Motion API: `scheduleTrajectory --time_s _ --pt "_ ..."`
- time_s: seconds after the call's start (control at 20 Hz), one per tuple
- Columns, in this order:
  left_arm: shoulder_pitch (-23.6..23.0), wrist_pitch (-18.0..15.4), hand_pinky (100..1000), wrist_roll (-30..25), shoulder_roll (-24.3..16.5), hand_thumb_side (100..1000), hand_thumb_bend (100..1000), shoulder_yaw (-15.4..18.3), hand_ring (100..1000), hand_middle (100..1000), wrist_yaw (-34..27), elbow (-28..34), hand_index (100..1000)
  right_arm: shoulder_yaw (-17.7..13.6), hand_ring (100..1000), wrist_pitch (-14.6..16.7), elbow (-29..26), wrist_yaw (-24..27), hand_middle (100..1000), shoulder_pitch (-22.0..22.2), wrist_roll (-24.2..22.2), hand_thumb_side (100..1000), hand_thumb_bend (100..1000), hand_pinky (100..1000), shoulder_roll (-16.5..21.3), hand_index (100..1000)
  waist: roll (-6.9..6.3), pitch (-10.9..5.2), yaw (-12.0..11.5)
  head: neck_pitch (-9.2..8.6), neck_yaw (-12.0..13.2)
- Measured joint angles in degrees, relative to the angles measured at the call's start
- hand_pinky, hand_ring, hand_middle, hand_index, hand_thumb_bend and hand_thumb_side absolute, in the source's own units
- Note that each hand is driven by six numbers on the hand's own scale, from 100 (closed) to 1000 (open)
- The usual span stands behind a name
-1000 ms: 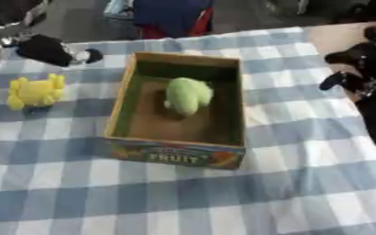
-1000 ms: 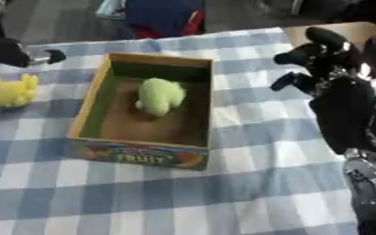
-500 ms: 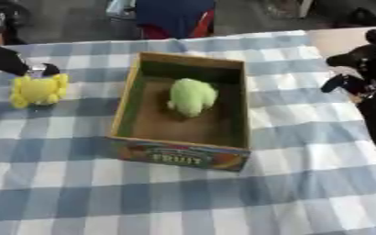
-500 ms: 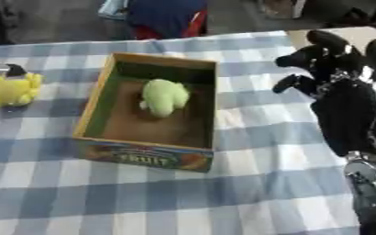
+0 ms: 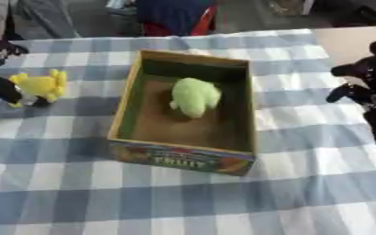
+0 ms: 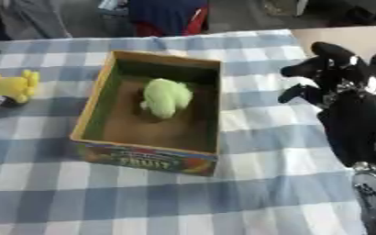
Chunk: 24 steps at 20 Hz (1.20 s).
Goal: Pick up objects on the table and place them in the box.
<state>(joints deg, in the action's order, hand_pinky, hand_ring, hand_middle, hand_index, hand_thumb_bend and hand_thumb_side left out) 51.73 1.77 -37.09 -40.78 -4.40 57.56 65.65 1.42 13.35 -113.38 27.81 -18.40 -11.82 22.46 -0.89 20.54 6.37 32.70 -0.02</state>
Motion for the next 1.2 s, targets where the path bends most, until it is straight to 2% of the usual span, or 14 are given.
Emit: scheduleTrajectory --time_s 0.35,0.6,0.85,1.1,1.2 --pt "0.0 0.8 521 0.5 0.5 540 677 0.4 907 906 1.3 -2.9 1000 0.1 754 0.0 0.0 -0.8 633 -0.3 -0.3 1000 100 559 0.0 845 -0.01 0.94 0.7 -0.69 0.6" --pt "0.1 0.9 471 2.0 1.1 492 491 0.7 873 843 0.9 -4.1 949 0.2 756 -0.1 0.0 -1.1 632 -0.3 -0.5 1000 100 559 -0.1 846 -0.01 1.28 0.8 -1.00 0.8" --pt "0.1 0.9 428 2.5 1.5 456 355 0.7 839 770 -0.7 -4.2 883 0.4 756 -0.2 0.0 -1.6 631 -0.2 -0.7 1000 100 559 -0.1 846 -0.03 1.35 0.8 -1.00 0.9" --pt "0.1 1.0 402 2.3 1.5 420 278 0.7 816 728 -1.9 -4.1 844 0.4 757 -0.5 0.0 -2.2 631 -0.1 -0.5 1000 100 559 -0.2 847 -0.10 1.35 0.7 -1.00 0.9" --pt "0.1 1.0 399 2.1 1.5 422 305 0.7 813 721 -2.2 -3.8 832 0.4 757 -0.6 0.0 -2.3 631 0.1 -0.4 1000 100 559 -0.2 847 -0.17 1.35 0.7 -1.00 0.9"
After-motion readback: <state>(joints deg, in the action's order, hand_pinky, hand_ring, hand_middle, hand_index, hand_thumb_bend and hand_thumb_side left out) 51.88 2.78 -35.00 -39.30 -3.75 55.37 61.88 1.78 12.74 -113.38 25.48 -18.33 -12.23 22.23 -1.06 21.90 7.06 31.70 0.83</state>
